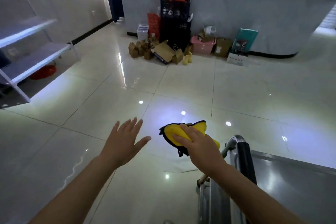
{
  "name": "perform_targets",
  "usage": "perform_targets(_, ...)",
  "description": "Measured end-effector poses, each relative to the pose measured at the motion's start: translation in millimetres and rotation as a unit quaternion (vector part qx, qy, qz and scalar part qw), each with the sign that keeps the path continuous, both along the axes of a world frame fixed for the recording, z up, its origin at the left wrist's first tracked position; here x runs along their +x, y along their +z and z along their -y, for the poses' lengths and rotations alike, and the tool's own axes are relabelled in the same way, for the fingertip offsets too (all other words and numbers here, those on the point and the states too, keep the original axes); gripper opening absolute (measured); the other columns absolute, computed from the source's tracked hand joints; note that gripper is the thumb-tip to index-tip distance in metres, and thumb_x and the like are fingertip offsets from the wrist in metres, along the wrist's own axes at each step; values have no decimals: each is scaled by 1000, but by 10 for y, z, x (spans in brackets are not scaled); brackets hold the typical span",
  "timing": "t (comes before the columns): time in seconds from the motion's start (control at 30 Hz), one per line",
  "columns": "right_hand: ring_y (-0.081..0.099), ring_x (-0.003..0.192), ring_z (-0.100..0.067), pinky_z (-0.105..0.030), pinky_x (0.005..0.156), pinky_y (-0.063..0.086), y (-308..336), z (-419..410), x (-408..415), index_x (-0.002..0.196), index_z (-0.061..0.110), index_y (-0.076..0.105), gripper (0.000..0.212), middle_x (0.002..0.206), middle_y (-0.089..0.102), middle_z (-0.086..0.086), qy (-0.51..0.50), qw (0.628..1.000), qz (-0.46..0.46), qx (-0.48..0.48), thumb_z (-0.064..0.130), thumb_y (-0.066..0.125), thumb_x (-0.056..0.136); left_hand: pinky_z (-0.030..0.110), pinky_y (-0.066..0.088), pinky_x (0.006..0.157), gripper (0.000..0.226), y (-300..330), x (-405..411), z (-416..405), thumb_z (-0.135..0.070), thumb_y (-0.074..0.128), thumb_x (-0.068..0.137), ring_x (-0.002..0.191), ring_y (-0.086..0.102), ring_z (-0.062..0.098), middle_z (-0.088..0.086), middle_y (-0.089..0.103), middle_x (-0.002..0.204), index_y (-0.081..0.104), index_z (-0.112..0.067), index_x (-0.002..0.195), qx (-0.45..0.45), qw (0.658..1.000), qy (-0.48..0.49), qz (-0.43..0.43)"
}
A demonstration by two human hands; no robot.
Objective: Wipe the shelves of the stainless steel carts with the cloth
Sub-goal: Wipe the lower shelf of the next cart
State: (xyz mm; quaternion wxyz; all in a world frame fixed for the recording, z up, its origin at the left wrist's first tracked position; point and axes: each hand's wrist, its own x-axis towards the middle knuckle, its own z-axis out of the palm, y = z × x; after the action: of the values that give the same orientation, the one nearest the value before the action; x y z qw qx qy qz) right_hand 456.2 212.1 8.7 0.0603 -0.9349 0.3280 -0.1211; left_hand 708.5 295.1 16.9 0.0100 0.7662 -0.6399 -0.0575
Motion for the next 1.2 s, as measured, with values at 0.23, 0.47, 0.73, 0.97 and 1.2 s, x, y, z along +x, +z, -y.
perform_targets(0.23, 58, 118, -37, -40, 67, 49, -58, 1414, 44, 126, 23, 64, 68, 140, 53, -15, -74, 996, 28, 37, -10, 72, 68, 37, -2, 120, 97, 32, 128, 1597, -76, -14, 73, 148, 8, 12, -4, 9, 161, 6, -27, 154, -15, 996, -86, 28)
perform_targets(0.47, 30, 142, -22, -35, 88, 38, 16, 2805, -204, 144, 35, 41, 63, 160, 21, -4, -168, 983, 35, 58, 2, 50, 90, 36, 5, 120, 100, 207, 43, 3264, -75, -13, 72, 147, 16, 12, -4, 18, 160, 14, -24, 154, 2, 984, -170, 52)
perform_targets(0.73, 29, 141, -23, -37, 88, 39, -13, 3947, -792, 146, 35, 38, 64, 160, 21, -5, -310, 948, -16, 68, 5, 50, 91, 36, 2, 120, 97, 68, -452, 5239, -75, -12, 75, 146, 17, 11, -6, 21, 159, 16, -25, 153, -8, 944, -324, 59)
perform_targets(0.97, 27, 143, -23, -36, 95, 36, -58, 4767, -1270, 147, 37, 33, 66, 161, 15, -2, -482, 871, -26, 90, 4, 50, 93, 37, 0, 120, 101, 129, -1110, 6999, -74, -16, 71, 147, 14, 13, -3, 15, 161, 12, -24, 154, -22, 864, -498, 65)
perform_targets(1.2, 27, 143, -24, -38, 95, 39, 72, 4995, -1657, 148, 34, 35, 62, 161, 14, -3, -626, 770, -29, 120, 5, 47, 94, 39, 2, 120, 102, 170, -2216, 8075, -72, -19, 69, 148, 10, 17, -1, 9, 162, 5, -23, 154, -13, 773, -634, 36)
